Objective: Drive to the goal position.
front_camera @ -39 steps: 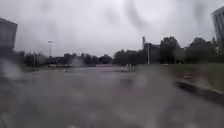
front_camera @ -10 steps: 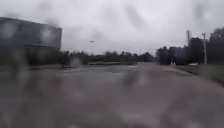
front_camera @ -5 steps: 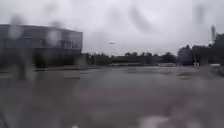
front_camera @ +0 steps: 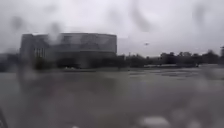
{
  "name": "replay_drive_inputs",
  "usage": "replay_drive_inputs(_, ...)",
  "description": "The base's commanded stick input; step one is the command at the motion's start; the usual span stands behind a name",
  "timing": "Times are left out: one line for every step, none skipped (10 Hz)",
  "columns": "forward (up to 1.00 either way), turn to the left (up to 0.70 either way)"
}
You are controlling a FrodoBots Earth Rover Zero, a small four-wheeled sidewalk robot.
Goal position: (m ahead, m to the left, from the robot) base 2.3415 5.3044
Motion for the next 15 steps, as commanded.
replay_drive_inputs(1.00, 0.27)
replay_drive_inputs(1.00, 0.12)
replay_drive_inputs(1.00, 0.00)
replay_drive_inputs(1.00, 0.00)
replay_drive_inputs(1.00, 0.00)
replay_drive_inputs(1.00, 0.00)
replay_drive_inputs(1.00, 0.00)
replay_drive_inputs(1.00, 0.00)
replay_drive_inputs(1.00, -0.15)
replay_drive_inputs(1.00, -0.27)
replay_drive_inputs(1.00, -0.27)
replay_drive_inputs(1.00, -0.27)
replay_drive_inputs(1.00, -0.27)
replay_drive_inputs(1.00, -0.27)
replay_drive_inputs(1.00, -0.27)
